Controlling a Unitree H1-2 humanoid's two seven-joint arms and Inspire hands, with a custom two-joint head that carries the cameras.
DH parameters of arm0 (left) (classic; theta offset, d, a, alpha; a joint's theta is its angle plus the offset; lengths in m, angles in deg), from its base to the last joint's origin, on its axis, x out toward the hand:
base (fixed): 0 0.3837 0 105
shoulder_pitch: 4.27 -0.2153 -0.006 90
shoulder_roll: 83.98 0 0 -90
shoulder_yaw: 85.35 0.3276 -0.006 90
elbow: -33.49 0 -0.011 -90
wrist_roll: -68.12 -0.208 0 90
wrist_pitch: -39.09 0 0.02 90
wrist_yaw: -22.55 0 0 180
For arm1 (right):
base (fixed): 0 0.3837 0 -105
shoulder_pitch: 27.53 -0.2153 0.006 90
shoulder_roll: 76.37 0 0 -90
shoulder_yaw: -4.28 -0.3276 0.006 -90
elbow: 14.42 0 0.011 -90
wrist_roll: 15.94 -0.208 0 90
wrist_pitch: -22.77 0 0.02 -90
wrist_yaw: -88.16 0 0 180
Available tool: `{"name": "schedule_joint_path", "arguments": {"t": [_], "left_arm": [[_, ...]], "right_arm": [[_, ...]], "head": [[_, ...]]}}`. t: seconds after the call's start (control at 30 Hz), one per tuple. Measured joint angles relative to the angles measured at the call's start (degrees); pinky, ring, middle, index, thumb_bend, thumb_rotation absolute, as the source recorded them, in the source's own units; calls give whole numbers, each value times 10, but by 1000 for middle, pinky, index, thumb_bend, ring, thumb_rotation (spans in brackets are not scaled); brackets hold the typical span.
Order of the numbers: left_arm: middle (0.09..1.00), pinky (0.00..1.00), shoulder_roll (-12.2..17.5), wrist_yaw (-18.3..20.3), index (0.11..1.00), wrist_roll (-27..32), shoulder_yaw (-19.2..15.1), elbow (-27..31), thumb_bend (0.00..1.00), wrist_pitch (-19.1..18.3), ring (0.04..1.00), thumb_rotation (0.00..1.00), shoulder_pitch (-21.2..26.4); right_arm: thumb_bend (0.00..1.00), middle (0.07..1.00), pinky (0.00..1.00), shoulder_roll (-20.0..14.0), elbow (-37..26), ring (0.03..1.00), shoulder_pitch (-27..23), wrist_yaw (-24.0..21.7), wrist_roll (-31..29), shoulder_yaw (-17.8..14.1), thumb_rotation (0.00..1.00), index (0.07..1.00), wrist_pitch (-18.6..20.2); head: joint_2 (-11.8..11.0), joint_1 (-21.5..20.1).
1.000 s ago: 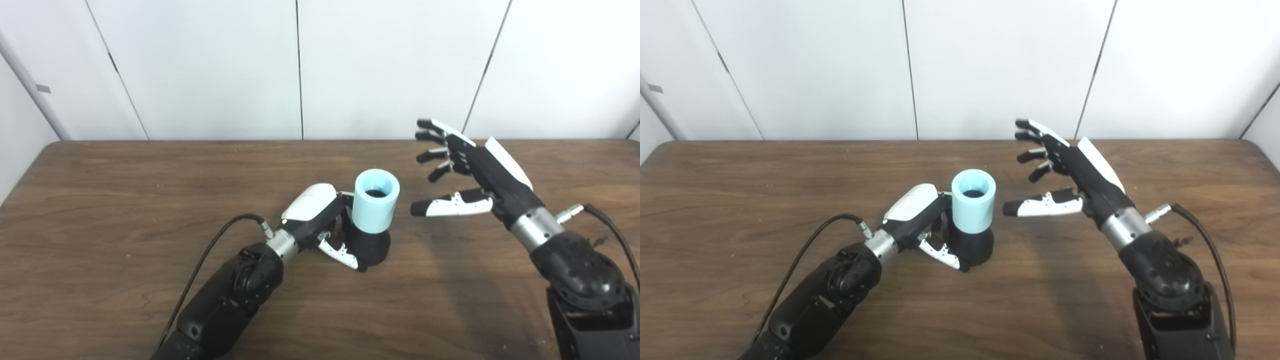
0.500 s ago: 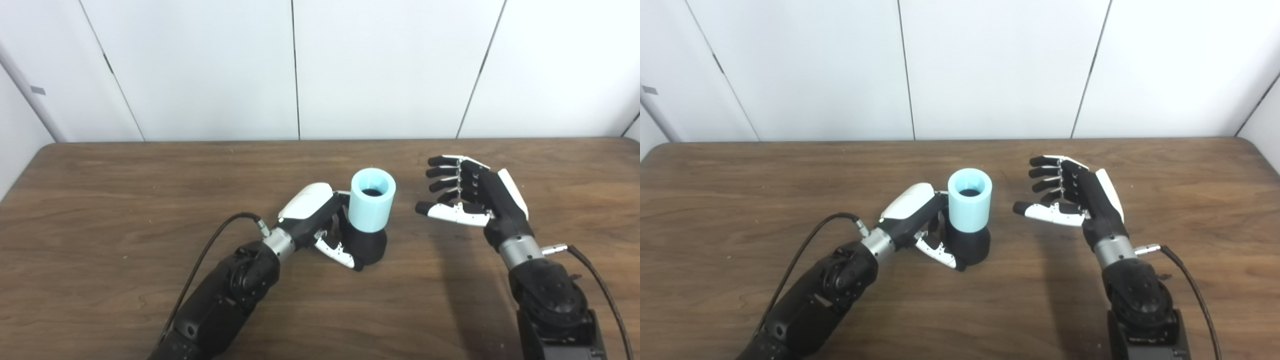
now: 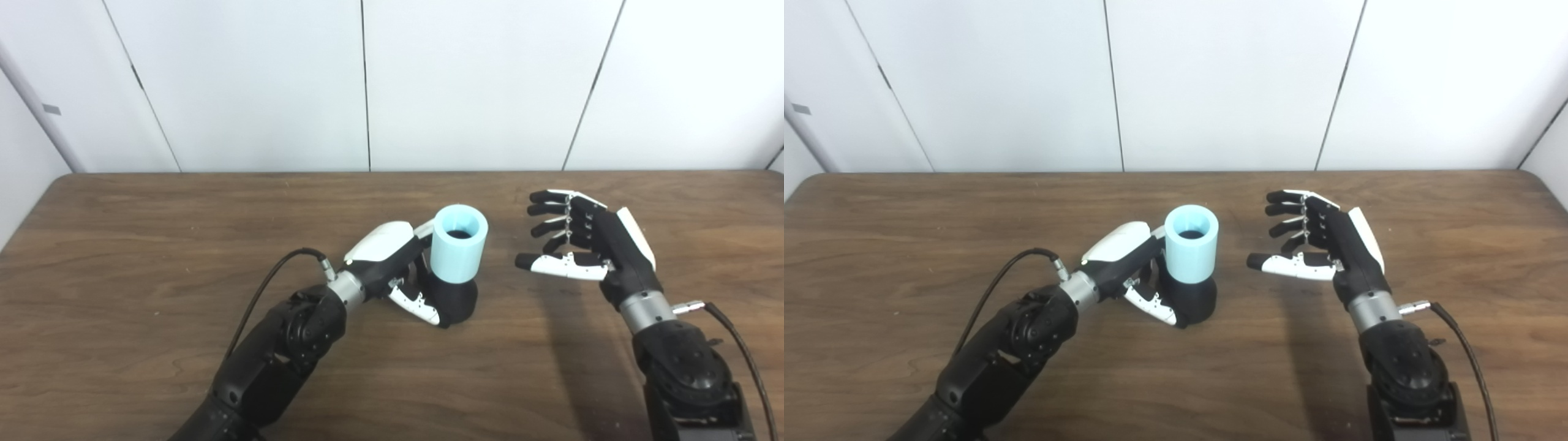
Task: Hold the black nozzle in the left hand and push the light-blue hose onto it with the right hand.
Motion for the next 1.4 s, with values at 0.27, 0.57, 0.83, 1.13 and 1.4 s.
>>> {"name": "schedule_joint_path", "arguments": {"t": [0.27,0.57,0.83,1.13,1.4], "left_arm": [[992,1000,3,19,982,0,-2,21,920,-39,993,172,2],[666,513,-61,-92,710,76,-148,53,668,-35,632,80,-106],[657,510,-40,-55,698,194,-215,60,685,-41,619,180,-111],[644,536,-75,-52,660,355,-306,95,714,-68,635,322,-153],[647,503,-66,-60,661,385,-325,153,708,-99,618,278,-154]], "right_arm": [[735,692,411,0,-8,567,3,0,0,2,95,716,0],[728,703,442,-4,-8,573,11,3,2,-1,0,722,11],[725,701,473,-7,-22,576,11,3,1,-4,0,726,35],[726,702,445,3,-29,593,21,16,-16,-22,59,729,39],[732,706,499,48,-29,624,31,46,-68,-58,102,740,39]], "head": [[-2,3],[-3,3],[-2,5],[-3,6],[-4,-4]]}}
